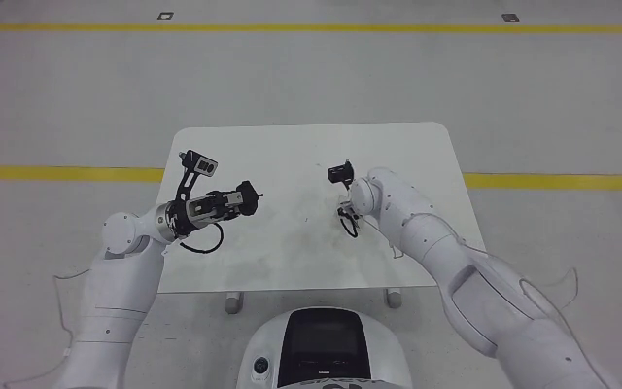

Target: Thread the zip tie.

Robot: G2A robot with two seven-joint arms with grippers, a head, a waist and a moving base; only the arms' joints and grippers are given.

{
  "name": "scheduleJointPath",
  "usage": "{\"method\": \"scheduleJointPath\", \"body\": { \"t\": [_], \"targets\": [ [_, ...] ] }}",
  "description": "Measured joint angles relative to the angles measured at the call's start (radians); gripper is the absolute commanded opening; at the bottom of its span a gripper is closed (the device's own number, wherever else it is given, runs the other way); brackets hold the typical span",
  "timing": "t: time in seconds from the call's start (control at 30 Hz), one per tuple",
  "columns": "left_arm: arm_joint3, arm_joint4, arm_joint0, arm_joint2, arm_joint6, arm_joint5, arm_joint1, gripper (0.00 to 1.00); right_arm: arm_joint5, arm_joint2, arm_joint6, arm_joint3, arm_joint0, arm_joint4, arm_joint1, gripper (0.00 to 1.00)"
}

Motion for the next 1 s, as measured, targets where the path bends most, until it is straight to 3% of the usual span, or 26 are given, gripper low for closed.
{"method": "scheduleJointPath", "body": {
  "t": [0.2, 0.37, 0.73, 1.0],
  "targets": [
    [0.0, 0.0, 0.0, 0.0, 0.0, 0.0, 0.0, 0.0, -0.004, -0.009, -0.008, 0.047, 0.011, -0.002, -0.024, 0.16],
    [0.0, 0.0, 0.0, 0.0, 0.0, 0.0, 0.0, 0.0, -0.011, -0.013, -0.011, 0.081, 0.02, -0.005, -0.042, 0.0],
    [0.0, 0.0, 0.0, 0.0, 0.0, 0.0, 0.0, 0.0, -0.022, -0.011, -0.007, 0.126, 0.041, -0.019, -0.065, 0.0],
    [0.0, 0.0, 0.0, 0.0, 0.0, 0.0, 0.0, 0.0, -0.054, 0.009, 0.037, 0.095, 0.048, -0.036, -0.053, 0.0]
  ]
}}
